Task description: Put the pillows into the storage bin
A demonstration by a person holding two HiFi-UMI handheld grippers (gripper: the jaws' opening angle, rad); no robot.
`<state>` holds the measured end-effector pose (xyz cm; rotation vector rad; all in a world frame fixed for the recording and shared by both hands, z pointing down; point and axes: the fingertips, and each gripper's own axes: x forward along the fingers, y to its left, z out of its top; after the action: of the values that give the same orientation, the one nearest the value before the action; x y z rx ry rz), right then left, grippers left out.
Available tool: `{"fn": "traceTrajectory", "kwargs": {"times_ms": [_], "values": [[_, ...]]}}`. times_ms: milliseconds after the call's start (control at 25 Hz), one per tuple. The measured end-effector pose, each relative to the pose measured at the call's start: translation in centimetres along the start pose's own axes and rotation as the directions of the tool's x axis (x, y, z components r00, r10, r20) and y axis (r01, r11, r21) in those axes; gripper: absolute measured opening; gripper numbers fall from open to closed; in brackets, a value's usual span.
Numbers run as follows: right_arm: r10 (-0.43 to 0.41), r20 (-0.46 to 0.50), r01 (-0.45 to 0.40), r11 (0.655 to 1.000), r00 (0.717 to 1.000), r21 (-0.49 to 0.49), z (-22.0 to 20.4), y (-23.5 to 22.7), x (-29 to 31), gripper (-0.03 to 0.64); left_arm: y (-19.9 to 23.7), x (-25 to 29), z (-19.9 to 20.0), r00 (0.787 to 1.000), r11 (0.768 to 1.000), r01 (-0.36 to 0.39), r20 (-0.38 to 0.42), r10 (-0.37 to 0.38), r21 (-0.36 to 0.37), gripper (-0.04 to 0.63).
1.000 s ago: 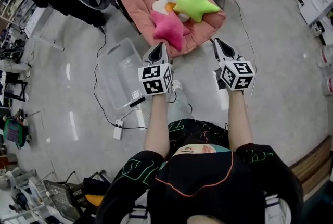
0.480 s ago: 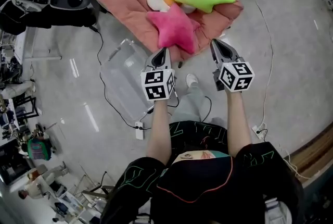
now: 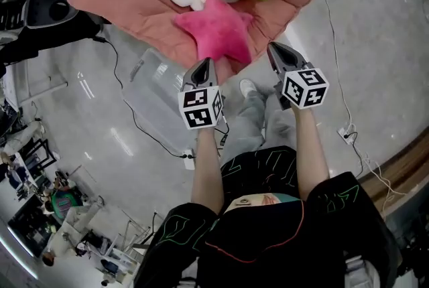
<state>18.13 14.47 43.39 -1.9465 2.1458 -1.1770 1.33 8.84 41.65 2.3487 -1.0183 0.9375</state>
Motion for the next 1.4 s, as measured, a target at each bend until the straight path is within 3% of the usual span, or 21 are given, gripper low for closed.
{"fn": "traceTrajectory", "kwargs": {"times_ms": [280, 480, 600, 760, 840, 960, 1400], "values": [[0.037, -0.12, -0.035, 0.999, 0.992, 0.021, -3.8, -2.6, 4.0, 0.003, 1.0, 3.8, -3.0, 0.993, 0.999, -0.018, -0.116, 0.014, -0.036, -0.003], [0.076, -0.199, -0.072, 0.997, 0.977, 0.025, -6.9, -2.8, 5.8, 0.006, 1.0, 5.2, -4.7, 0.981, 1.0, -0.026, -0.194, 0.027, 0.007, 0.052], [0.126, -0.255, -0.122, 0.992, 0.959, 0.032, -9.1, -2.6, 7.0, 0.08, 1.1, 6.5, -5.3, 0.972, 0.999, -0.018, -0.233, 0.027, 0.039, 0.113], [0.178, -0.321, -0.174, 0.984, 0.93, 0.04, -11.8, -3.1, 9.1, 0.182, 1.6, 8.5, -6.2, 0.96, 0.999, -0.017, -0.278, 0.026, 0.037, 0.264], [0.197, -0.357, -0.195, 0.98, 0.913, 0.042, -13.1, -3.3, 10.1, 0.237, 1.8, 9.0, -6.9, 0.953, 1.0, -0.023, -0.3, 0.027, 0.017, 0.34], [0.226, -0.421, -0.23, 0.972, 0.879, 0.04, -14.8, -3.6, 11.7, 0.272, 2.2, 9.6, -7.4, 0.943, 0.999, -0.029, -0.331, 0.039, 0.035, 0.399], [0.335, -0.569, -0.344, 0.934, 0.751, 0.096, -18.4, -4.5, 15.9, 0.41, 3.5, 11.5, -7.8, 0.877, 0.969, -0.026, -0.46, 0.14, 0.245, 0.454]]}}
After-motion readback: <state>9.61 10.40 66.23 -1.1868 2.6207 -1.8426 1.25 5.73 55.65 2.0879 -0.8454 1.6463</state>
